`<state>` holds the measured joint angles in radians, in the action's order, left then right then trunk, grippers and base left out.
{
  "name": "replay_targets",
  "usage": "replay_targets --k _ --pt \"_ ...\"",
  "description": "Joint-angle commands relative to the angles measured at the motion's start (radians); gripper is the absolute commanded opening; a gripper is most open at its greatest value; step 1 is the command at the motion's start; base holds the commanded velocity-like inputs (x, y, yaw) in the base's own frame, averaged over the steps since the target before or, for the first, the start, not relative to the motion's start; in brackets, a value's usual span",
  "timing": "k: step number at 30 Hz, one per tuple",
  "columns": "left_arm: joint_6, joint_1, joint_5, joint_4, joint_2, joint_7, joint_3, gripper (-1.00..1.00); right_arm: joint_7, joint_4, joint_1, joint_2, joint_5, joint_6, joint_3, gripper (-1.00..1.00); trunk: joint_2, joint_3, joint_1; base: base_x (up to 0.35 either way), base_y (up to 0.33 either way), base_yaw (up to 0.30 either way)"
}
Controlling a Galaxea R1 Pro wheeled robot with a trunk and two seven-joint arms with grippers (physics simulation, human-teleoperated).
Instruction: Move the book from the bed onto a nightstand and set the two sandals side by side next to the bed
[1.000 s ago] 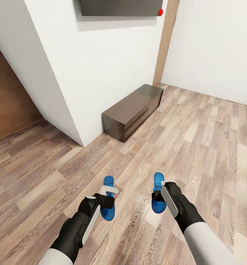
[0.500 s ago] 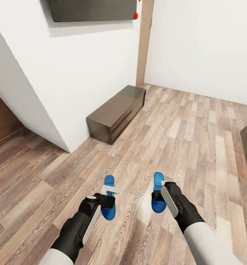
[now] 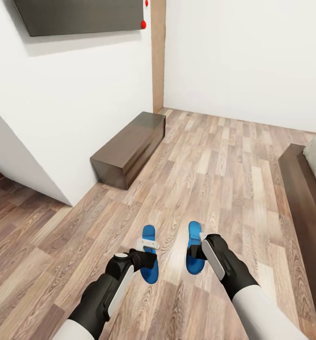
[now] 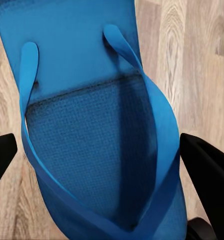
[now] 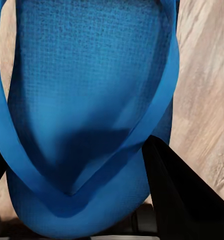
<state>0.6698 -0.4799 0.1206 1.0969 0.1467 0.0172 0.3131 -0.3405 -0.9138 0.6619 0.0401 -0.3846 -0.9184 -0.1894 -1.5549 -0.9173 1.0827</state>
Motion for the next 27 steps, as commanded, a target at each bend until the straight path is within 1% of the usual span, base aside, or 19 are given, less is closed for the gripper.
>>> replay_targets --k 1,8,14,27 --pt "0.005 0.000 0.008 0.001 0.000 -0.002 0.000 -1.00 -0.013 0.000 0.001 0.000 -0.011 -0.002 -0.002 -1.00 0.007 0.003 -0.004 0.000 0.000 -0.270" --pt "0.005 0.000 0.008 0.002 -0.002 -0.003 0.000 -1.00 -0.012 0.000 0.001 0.000 -0.011 -0.002 -0.002 -1.00 0.056 0.024 -0.031 0.000 0.000 -0.262" --pt "0.004 0.000 0.008 0.006 -0.004 -0.012 -0.001 -1.00 -0.013 -0.001 0.001 -0.001 -0.011 -0.002 -0.001 -1.00 0.056 0.024 -0.031 -0.007 -0.014 -0.052" --pt "0.003 0.000 0.005 0.007 -0.004 -0.019 0.000 -1.00 -0.013 -0.008 0.001 -0.004 -0.011 -0.002 0.001 -1.00 0.056 0.036 -0.031 -0.158 -0.251 -0.239"
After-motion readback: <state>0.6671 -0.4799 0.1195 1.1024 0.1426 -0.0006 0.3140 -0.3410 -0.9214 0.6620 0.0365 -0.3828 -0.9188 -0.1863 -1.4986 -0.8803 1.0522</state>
